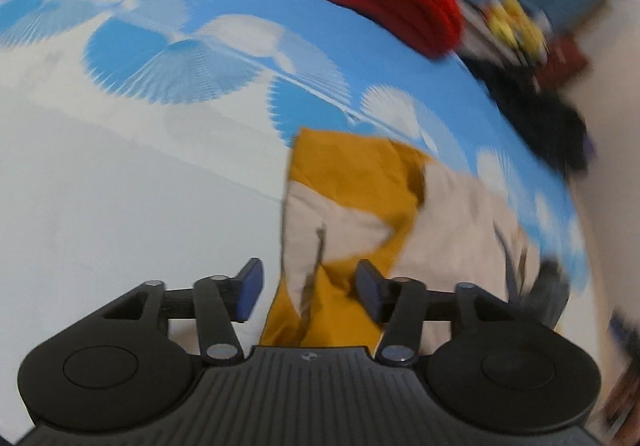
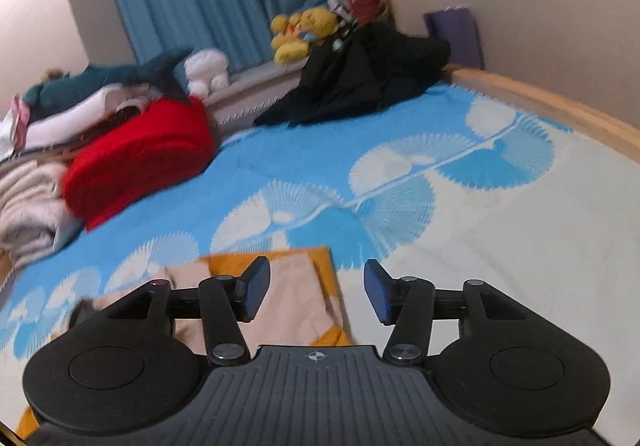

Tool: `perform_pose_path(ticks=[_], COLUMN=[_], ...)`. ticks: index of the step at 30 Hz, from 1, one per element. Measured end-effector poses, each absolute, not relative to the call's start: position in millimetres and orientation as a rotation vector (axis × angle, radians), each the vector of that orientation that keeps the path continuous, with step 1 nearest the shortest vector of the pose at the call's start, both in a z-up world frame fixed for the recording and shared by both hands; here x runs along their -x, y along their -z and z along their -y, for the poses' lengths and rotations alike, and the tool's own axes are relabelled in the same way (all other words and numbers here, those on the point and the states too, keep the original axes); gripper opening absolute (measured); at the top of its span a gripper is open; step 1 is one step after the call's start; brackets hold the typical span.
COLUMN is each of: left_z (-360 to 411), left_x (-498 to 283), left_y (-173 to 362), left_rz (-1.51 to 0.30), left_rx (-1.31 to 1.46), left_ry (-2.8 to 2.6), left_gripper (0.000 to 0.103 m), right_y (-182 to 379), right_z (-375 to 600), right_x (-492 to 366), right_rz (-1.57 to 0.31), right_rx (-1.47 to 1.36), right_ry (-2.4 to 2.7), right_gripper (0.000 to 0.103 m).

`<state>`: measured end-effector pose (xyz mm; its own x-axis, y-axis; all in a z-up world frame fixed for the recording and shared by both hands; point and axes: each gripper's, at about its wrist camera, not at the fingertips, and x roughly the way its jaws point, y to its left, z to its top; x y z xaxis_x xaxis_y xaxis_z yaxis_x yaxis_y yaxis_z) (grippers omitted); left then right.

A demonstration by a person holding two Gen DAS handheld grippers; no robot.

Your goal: Fold large clothes

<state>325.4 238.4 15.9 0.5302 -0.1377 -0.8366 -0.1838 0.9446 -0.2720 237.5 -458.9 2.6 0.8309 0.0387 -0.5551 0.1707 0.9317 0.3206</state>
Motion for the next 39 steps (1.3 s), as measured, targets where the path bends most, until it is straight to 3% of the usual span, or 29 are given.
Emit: perform_pose_path(ticks=[5,13,18,19,20,21,22,23,25,26,27,30,32,36,38,39], left_z=[-167.9,-67.7,-53.0,-54.0,-56.8,-62.5,-67.5,-78.6,-104.1,-113.0,-121.0,-162.5,-194.4,-199.6,-189.6,-185.8], left_x=[-323.0,-292.7,-295.2,-299.1,-305.4,-314.9,-323.6,-332.9,-348.3,-353.5,-359.5,-386.1,-392.9,-402.2,-405.4,-404.0], left_y=[-3.6,71.5,80.0,76.8,70.7,61.7,50.1,36.1,15.3,9.1,5.1,5.6,18.6,20.8,24.2,28.6], left_rz=[-1.023,-0.867,-0.704,-0.68,-0.659,-0.649,-0.648,-0.639,-0.613,-0.605,-0.611,-0.736,-0.793,-0.839,-0.874,-0.888], left_rx=[0.0,-0.795,-0.855,-0.837,-0.803,-0.744,-0.661,-0.53,-0.285,-0.199,-0.116,0.294,0.523,0.472,0.446,0.425], left_ry=[0.142,0.228,0.254,0.248,0.243,0.222,0.203,0.186,0.135,0.104,0.079,0.005,-0.127,-0.173,-0.11,-0.098], left_gripper=[0.088,0.09,0.089,0.075,0.04,0.019,0.005,0.005,0.004,0.004,0.004,0.013,0.043,0.048,0.068,0.07], right_y=[23.0,64.1,83.3,86.4,89.6,92.3,94.7,96.2,96.4,94.3,90.6,69.3,59.6,81.7,89.5,91.3], right_z=[447.9,426.5,411.7,409.8,408.6,409.0,409.5,410.8,412.4,412.4,413.5,424.3,433.4,445.8,446.1,445.3], right_x=[-250.5,-272.6,-297.5,-302.4,-307.6,-312.4,-317.0,-320.3,-326.4,-329.5,-331.0,-331.8,-331.8,-344.5,-348.9,-350.9], right_rz=[-0.691,-0.834,-0.91,-0.919,-0.929,-0.935,-0.938,-0.938,-0.932,-0.918,-0.888,-0.738,-0.668,-0.776,-0.801,-0.809], right_rx=[-0.286,-0.19,-0.114,-0.106,-0.1,-0.098,-0.1,-0.108,-0.127,-0.126,-0.134,-0.239,-0.308,-0.352,-0.352,-0.347], right_ry=[0.037,-0.004,-0.014,-0.01,-0.003,0.006,0.017,0.022,0.023,0.035,0.038,0.063,0.091,0.181,0.193,0.192], right_gripper=[0.055,0.057,0.06,0.06,0.06,0.06,0.059,0.056,0.032,0.012,0.008,0.004,0.004,0.01,0.015,0.02])
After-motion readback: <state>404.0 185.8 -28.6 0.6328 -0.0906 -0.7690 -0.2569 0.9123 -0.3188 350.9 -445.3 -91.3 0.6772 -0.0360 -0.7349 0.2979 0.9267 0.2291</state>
